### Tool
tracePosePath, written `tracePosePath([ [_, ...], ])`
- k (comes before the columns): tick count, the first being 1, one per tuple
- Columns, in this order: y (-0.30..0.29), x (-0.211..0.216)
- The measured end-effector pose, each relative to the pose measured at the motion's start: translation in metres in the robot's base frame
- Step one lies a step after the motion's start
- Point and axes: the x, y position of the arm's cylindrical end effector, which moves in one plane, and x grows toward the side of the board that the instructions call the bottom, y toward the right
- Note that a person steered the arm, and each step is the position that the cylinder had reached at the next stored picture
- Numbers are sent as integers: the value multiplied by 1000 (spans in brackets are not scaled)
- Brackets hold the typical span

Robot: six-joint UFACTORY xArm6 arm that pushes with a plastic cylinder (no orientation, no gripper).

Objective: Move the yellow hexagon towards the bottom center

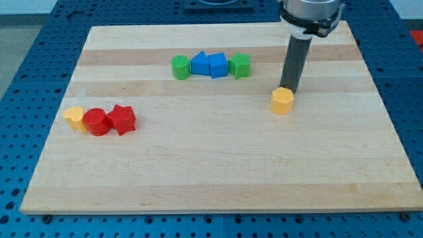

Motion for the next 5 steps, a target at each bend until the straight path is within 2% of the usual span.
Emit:
tracePosePath([
  [2,2,19],
  [3,-5,56],
  [5,30,51],
])
